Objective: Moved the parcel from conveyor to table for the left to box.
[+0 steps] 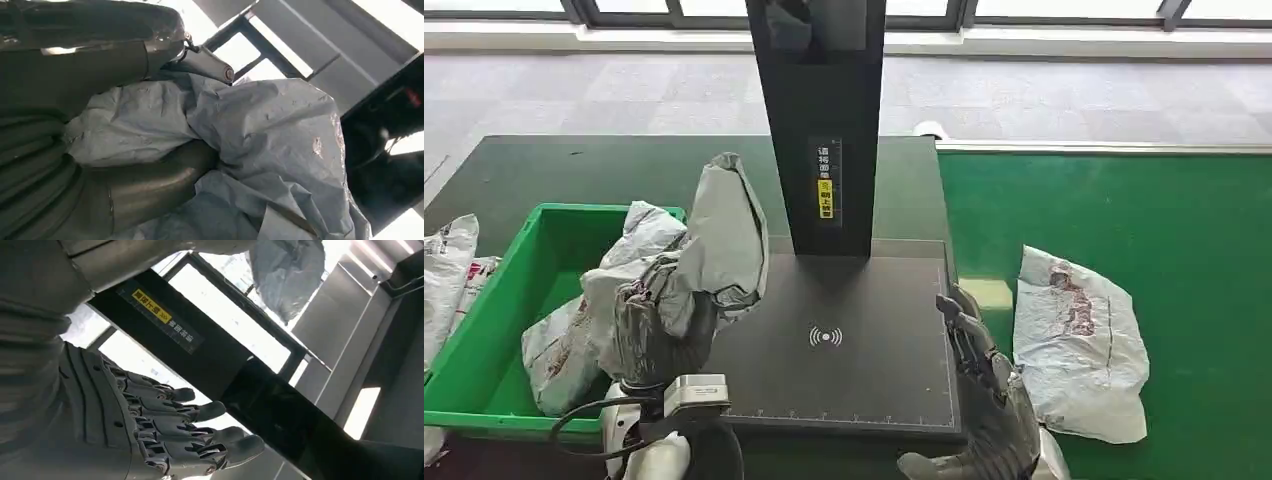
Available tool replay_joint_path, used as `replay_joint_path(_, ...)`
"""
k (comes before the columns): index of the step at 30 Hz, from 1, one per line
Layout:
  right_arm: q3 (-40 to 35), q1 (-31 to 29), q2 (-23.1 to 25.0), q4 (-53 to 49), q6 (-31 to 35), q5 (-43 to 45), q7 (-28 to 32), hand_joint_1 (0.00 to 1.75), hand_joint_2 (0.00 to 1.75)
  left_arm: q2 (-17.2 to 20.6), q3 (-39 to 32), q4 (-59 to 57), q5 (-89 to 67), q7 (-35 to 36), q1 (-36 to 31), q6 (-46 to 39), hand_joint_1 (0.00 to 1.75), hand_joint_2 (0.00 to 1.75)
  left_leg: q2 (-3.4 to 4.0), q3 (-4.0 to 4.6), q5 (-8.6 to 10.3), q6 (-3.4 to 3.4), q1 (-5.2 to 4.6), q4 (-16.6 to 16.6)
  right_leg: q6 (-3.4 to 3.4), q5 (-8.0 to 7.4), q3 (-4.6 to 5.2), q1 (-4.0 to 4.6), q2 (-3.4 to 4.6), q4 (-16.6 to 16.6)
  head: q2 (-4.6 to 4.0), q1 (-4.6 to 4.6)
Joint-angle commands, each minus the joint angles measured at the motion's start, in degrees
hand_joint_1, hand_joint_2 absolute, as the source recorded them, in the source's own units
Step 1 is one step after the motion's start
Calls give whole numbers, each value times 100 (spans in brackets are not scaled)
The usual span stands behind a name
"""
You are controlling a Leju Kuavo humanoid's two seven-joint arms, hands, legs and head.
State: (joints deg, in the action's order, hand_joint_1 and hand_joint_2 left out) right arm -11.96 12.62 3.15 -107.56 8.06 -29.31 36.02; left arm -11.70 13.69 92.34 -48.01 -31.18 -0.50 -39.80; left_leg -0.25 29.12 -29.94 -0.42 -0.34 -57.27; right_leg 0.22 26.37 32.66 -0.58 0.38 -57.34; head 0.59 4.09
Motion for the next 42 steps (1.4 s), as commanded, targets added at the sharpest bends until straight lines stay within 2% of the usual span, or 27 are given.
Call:
replay_joint_path(1, 56, 24, 77, -7, -70, 6, 398, 0, 175, -686, -1851, 1909, 978, -882, 612, -20, 175, 175, 28, -4, -7, -9, 7, 8, -4, -2, 3, 7, 22, 9, 0, -2)
replay_joint_path(4, 56, 24, 77, -7, -70, 6, 398, 0, 175, -686, -1851, 1909, 978, -882, 612, -20, 175, 175, 25, 3, -9, -9, 9, 3, -4, -1, 10, 8, 20, 2, 0, 0)
replay_joint_path(8, 29, 67, 115, -5, -124, -8, 398, 0, 175, -797, -2618, 2492, 1299, -882, 464, -20, 175, 175, 15, 4, -5, -10, 10, 2, -7, 0, 9, 10, 11, 4, 0, 0)
replay_joint_path(11, 28, 40, 138, 33, -179, -9, 398, 0, 175, -786, -3194, 2372, 1708, -882, 316, -20, 175, 175, 22, 1, -4, -8, 5, 7, -6, -1, 7, 5, 18, 4, 0, 0)
replay_joint_path(14, 30, 45, 140, 29, -178, -13, 398, 0, 175, -743, -3262, 2168, 1822, -882, 311, -20, 175, 175, 12, -8, 3, -10, 4, 18, -7, -2, -3, 4, 5, 14, 0, -2)
replay_joint_path(15, 69, 93, 120, -28, -169, -26, 393, 0, 175, -289, -3306, 578, 2169, -514, 66, -20, 175, 175, 6, -7, 0, -8, 3, 11, -6, 2, -3, 4, 0, 8, 0, -2)
replay_joint_path(16, 92, 124, 109, -70, -140, -29, 390, 0, 175, -49, -3370, -136, 2333, -499, -271, -20, 175, 175, 4, -8, 1, -9, 4, 12, -7, 1, -4, 5, -2, 9, 0, -2)
replay_joint_path(17, 112, 163, 102, -109, -130, -52, 394, 0, 175, 196, -3299, -854, 2334, -51, -524, 348, 175, 175, -25, -28, 21, -12, -4, 43, -9, -5, -29, -3, -31, 30, 0, -2)
replay_joint_path(19, 121, 230, 99, -162, -152, -82, 389, 0, 175, 385, -3277, -1755, 2551, -42, -891, 487, 175, 175, -40, -61, 29, -13, -10, 51, -9, -6, -27, -9, -45, 35, 0, -2)
replay_joint_path(21, 119, 236, 105, -163, -158, -92, 391, 0, 175, 389, -3269, -1946, 2569, -94, -958, 454, 175, 175, -61, -80, 37, -11, -6, 38, -8, -8, -43, -4, -69, 30, 0, -4)
replay_joint_path(24, 120, 196, 153, -141, -213, -146, 368, 0, 175, 447, -3172, -2334, 2320, 324, -1042, 568, 175, 175, -3, -22, 19, -6, -1, 14, -8, -9, -14, -1, -11, 4, 0, -9)
replay_joint_path(27, 129, 140, 171, -99, -237, -165, 350, 0, 175, 499, -3167, -2715, 2257, 438, -1188, 649, 175, 175, -1, -19, 23, -9, 2, 22, -8, -13, -17, 2, -11, 16, 0, -9)
replay_joint_path(29, 129, 140, 171, -99, -237, -165, 350, 0, 175, 499, -3167, -2715, 2257, 438, -1188, 649, 175, 175, 1, -20, 21, -10, 6, 22, -9, -13, -14, 6, -10, 19, 0, -9)
replay_joint_path(32, 129, 140, 171, -99, -237, -165, 350, 0, 175, 499, -3167, -2715, 2257, 438, -1188, 649, 175, 175, -9, -80, 19, -11, -4, 27, -5, -8, -33, -4, -14, 15, 0, -11)
replay_joint_path(34, 129, 140, 171, -99, -237, -165, 350, 0, 175, 499, -3167, -2715, 2257, 438, -1188, 649, 175, 175, -4, -82, 21, -14, -1, 25, -9, -16, -34, -1, -8, 19, 0, -9)
replay_joint_path(36, 129, 140, 171, -99, -237, -165, 350, 0, 175, 499, -3167, -2715, 2257, 438, -1188, 649, 175, 175, -4, -27, 22, -12, -4, 19, -6, -15, -27, -4, -8, 13, 0, -9)
replay_joint_path(42, 133, 136, 170, -89, -249, -176, 349, 0, 175, 499, -3185, -2777, 2305, 504, -1228, 766, 175, 175, -10, -37, 11, -8, -4, 15, -6, 5, -40, -4, -16, 8, 0, -11)
